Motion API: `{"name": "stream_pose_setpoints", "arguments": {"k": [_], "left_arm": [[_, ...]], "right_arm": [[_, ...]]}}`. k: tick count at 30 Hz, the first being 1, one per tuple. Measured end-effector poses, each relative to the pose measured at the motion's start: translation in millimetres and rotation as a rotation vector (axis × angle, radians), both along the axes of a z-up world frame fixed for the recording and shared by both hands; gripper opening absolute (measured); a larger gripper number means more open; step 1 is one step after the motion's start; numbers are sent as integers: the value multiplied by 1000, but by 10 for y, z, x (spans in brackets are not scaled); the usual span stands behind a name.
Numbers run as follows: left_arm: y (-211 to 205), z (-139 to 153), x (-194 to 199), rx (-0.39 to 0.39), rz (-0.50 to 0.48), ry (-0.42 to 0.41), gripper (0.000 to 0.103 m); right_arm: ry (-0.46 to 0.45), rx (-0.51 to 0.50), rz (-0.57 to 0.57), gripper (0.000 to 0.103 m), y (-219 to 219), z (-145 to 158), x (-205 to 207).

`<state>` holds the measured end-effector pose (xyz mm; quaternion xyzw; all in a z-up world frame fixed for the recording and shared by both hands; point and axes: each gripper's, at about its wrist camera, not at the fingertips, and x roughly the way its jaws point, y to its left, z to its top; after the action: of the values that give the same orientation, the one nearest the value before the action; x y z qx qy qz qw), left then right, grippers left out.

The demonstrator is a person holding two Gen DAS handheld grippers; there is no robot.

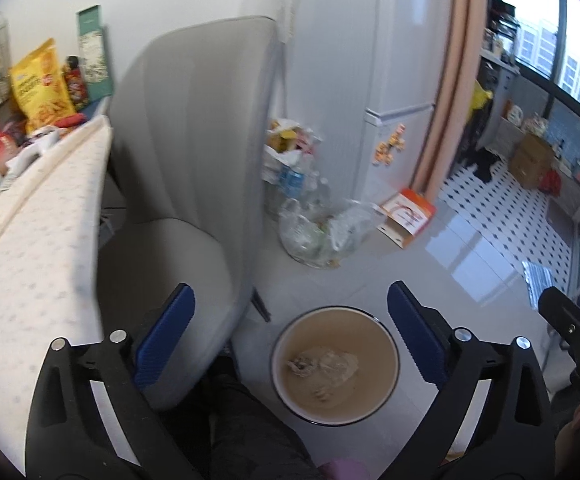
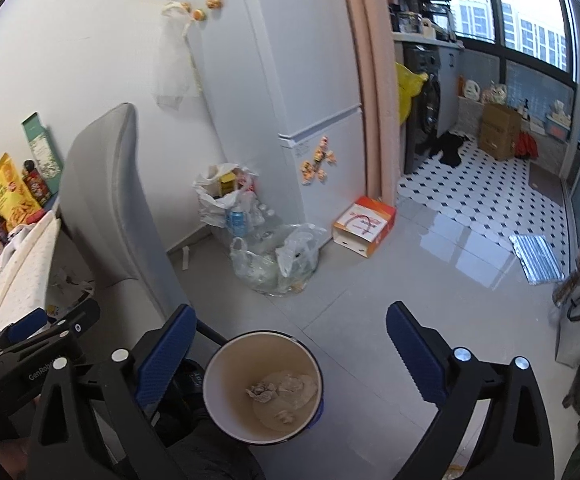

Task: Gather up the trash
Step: 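Move both open tools back over the table toward the remaining trash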

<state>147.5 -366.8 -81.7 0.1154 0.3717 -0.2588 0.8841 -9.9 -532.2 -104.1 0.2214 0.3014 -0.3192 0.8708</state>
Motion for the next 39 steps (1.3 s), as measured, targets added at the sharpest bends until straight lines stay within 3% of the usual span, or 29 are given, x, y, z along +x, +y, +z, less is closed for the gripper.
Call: {"name": "stream_pose_setpoints", "arguments": {"k": [11, 21, 39], "left_arm": [[934, 425, 19, -45, 146, -87, 97], [1918, 666, -66, -98, 287, -131, 97], [3475, 677, -426, -138, 541, -164, 97]], "right_arm": [[-41, -39, 134, 95, 680, 381, 247], [-63, -96, 269, 95, 1551, 673, 421], [-65, -156, 483, 95, 2875, 823, 532]]}}
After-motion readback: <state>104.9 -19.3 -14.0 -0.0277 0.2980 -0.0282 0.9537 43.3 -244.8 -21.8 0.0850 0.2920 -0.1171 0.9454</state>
